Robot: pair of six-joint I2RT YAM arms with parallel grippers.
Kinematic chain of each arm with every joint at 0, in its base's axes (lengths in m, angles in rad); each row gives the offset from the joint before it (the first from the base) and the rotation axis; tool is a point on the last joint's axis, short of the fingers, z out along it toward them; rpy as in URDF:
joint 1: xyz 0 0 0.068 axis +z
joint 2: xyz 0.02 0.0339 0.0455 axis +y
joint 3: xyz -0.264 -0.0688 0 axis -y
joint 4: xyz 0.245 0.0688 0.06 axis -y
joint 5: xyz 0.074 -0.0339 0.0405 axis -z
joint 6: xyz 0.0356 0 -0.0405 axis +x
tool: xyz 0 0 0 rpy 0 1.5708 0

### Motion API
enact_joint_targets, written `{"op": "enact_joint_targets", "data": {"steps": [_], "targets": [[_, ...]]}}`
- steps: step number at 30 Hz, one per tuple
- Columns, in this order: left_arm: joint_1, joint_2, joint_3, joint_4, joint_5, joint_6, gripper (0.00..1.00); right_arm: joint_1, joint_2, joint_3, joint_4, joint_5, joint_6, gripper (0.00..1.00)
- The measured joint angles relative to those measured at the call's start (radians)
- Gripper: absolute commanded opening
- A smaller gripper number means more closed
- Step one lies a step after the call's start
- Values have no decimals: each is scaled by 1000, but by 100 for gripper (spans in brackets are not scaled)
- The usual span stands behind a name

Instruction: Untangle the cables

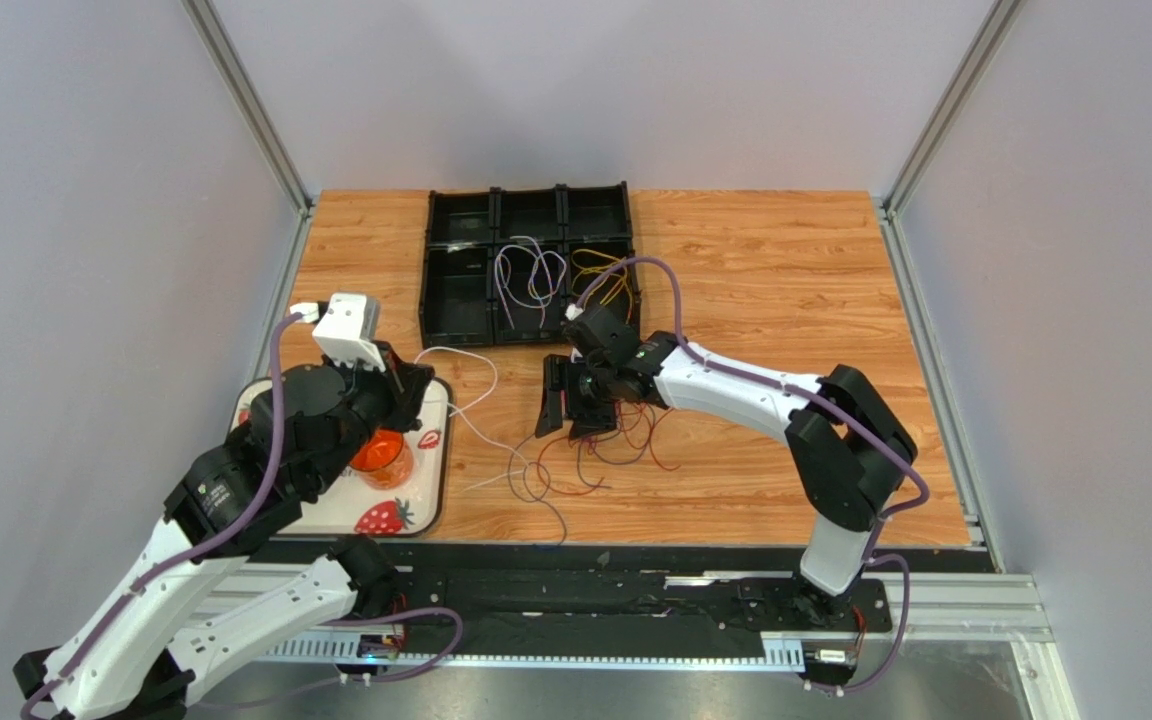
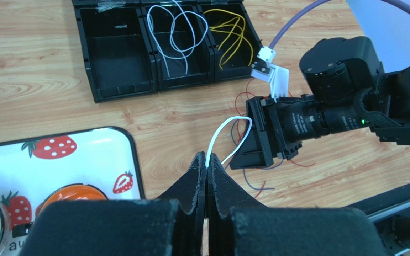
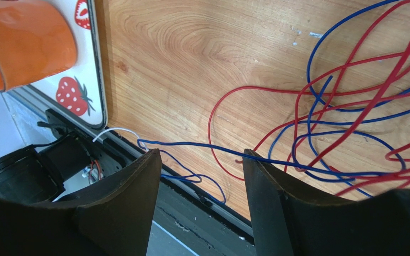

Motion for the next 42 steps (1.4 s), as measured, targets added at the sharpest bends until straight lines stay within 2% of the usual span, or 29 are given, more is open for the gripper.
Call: {"op": "enact_joint_targets", "data": {"steps": [4,14,18,27,29,30,31,32,42], "targets": [[0,-23,-19,-3,0,-3,0,13,23,6,0,25,21,56],[0,-49,-38,-21,3,-10,0,13,23,26,3,100,49,57],[0,-59,-51,-23,6,-18,0,13,-7,-20,66,118,84,59],[0,-79,-55,-28,24,-33,0,13,-9,-31,89,159,130,56],[0,-84,-55,-28,29,-37,0,13,1,-30,91,172,138,43],[0,-85,-55,-28,32,-40,0,13,5,-30,90,179,142,32],[0,-87,-56,-28,35,-42,0,13,10,-28,90,183,145,6],[0,-89,-56,-28,36,-44,0,13,15,-25,90,188,145,0],[0,-105,-49,-46,28,-42,0,-6,21,-12,88,205,132,0]]}}
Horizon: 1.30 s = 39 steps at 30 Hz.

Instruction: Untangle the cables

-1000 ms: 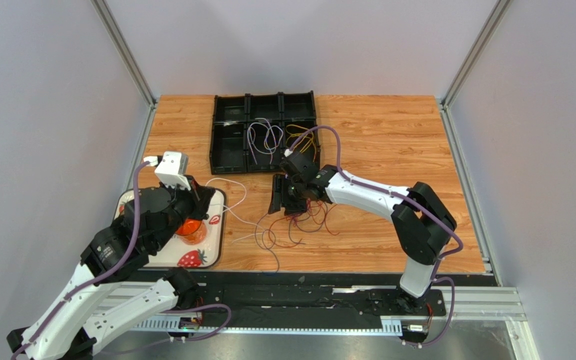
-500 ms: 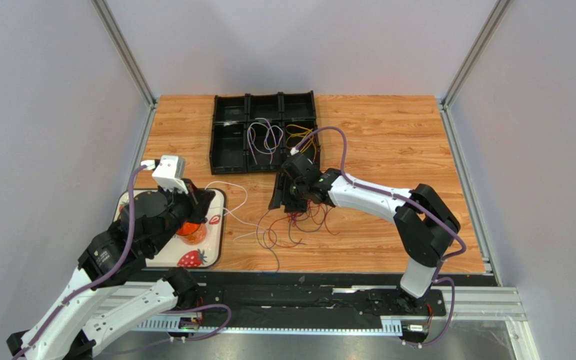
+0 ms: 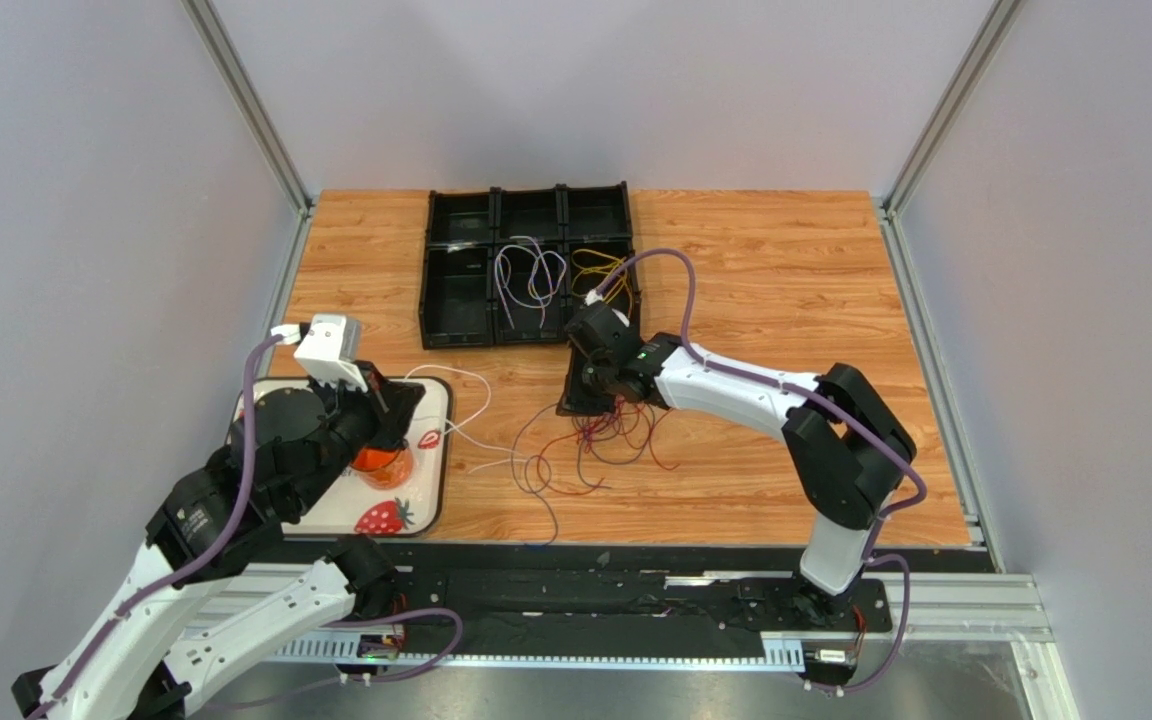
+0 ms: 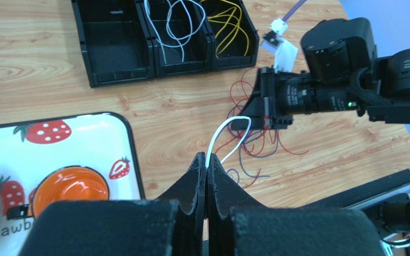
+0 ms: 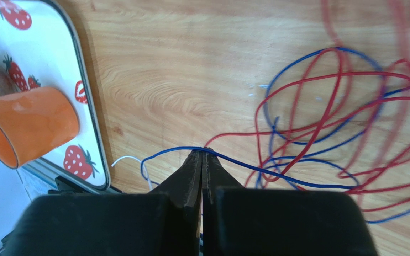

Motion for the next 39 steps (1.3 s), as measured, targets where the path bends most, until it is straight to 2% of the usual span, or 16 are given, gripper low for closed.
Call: {"op": "enact_joint_targets", "data": {"steps": [4,11,20,24,26,27,30,33,39], "targets": [[0,16,92,-71,-30,19,0,-76,-56,-48,-2,1,-30,0],[0,24,363,-127,-164,97,0,-369,-201,-193,-8,8,-84,0],[0,4,383,-160,-287,172,0,-483,-279,-222,-40,19,-156,0],[0,-4,428,-172,-337,194,0,-597,-323,-234,-43,-8,-173,0],[0,-26,441,-163,-343,202,0,-618,-334,-242,-27,-39,-177,7],[0,-43,441,-153,-341,203,0,-603,-338,-244,-24,-53,-179,19],[0,-85,436,-130,-311,198,0,-475,-340,-240,-29,-67,-193,37],[0,-95,406,-113,-269,179,0,-283,-342,-215,-32,-84,-204,47],[0,-83,290,-111,-224,137,0,-18,-384,-204,58,-209,-311,52]]}}
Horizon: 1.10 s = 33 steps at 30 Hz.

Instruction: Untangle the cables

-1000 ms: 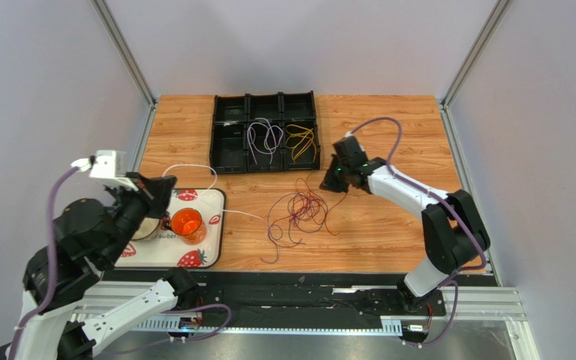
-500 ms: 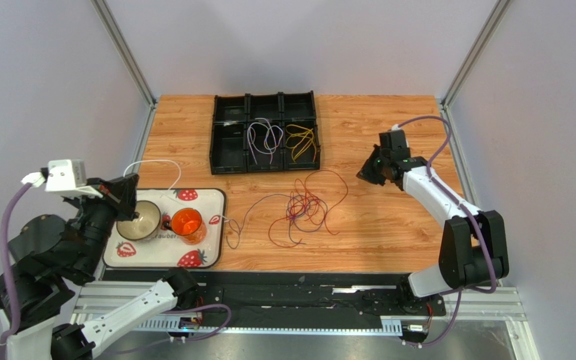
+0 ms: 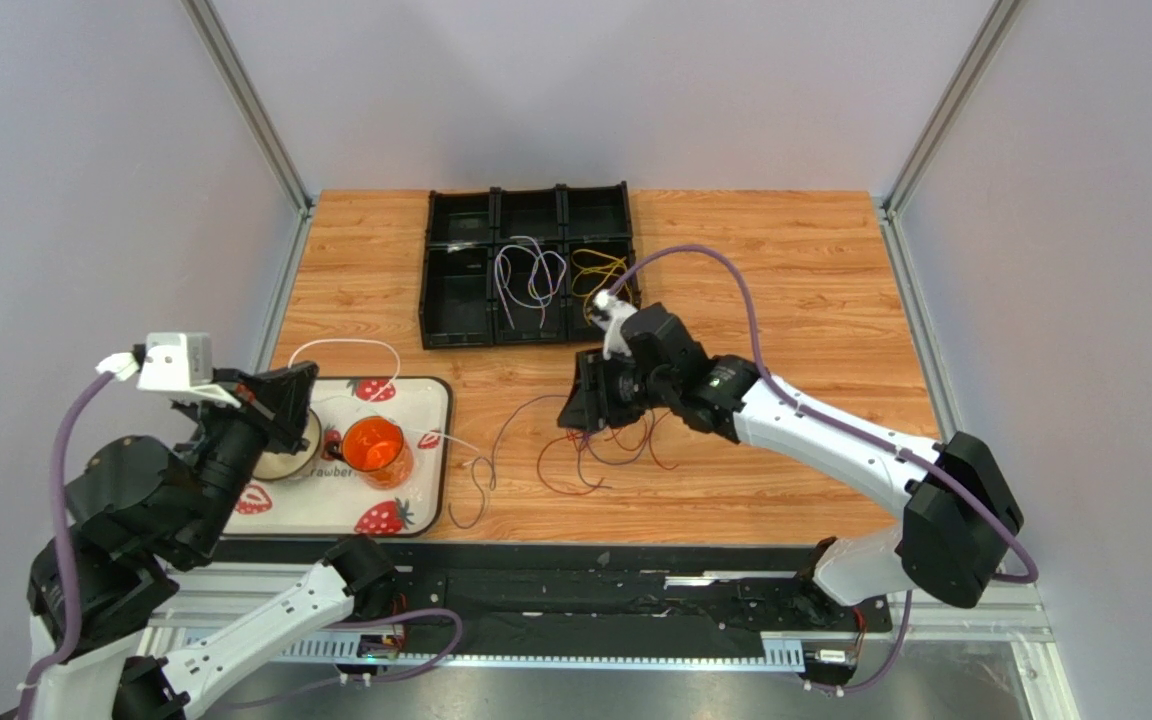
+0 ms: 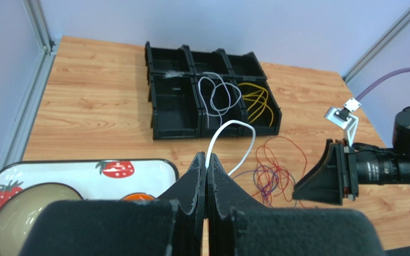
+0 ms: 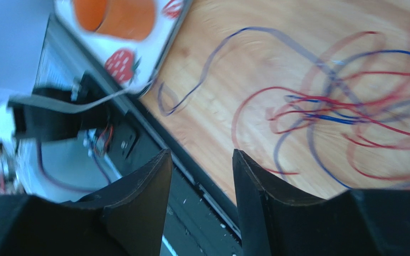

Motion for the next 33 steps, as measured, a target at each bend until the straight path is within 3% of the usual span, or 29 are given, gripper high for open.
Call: {"op": "enact_joint_targets", "data": {"steps": [6,13,33], "targets": [[0,2,-70,0,14,-25,0,148,36,12,56,-122,-158,54],[0,-10,-111,0,6,-32,0,225,216,40,122,-159,-226,52],[0,-41,-114,-8,-9,-34,0,248,407,119,329,20,-202,49]]}}
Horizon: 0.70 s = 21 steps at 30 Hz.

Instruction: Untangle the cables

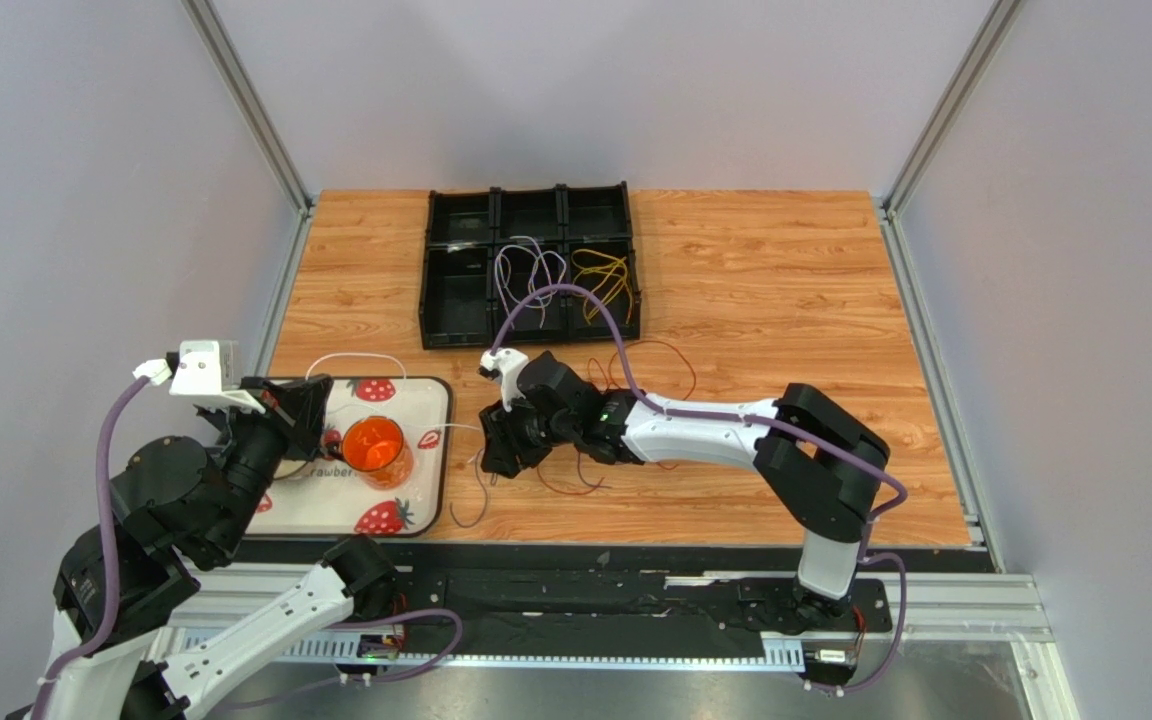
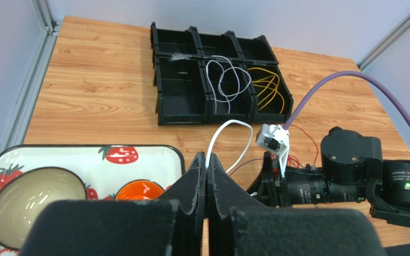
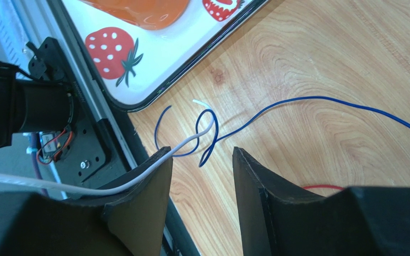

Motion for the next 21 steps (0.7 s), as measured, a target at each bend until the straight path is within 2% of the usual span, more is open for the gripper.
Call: {"op": "enact_joint_targets", "data": {"steps": [4,13,17,21], "targets": [[0,0,0,0,0,0,0,9,21,0,21,31,3,47],[0,1,11,0,0,5,0,19,57,-1,71,68,13,30],[0,2,19,1,0,6,0,19,70,-5,90,70,23,16],[0,13,37,2,-3,16,0,19,71,-18,98,72,29,7]]}}
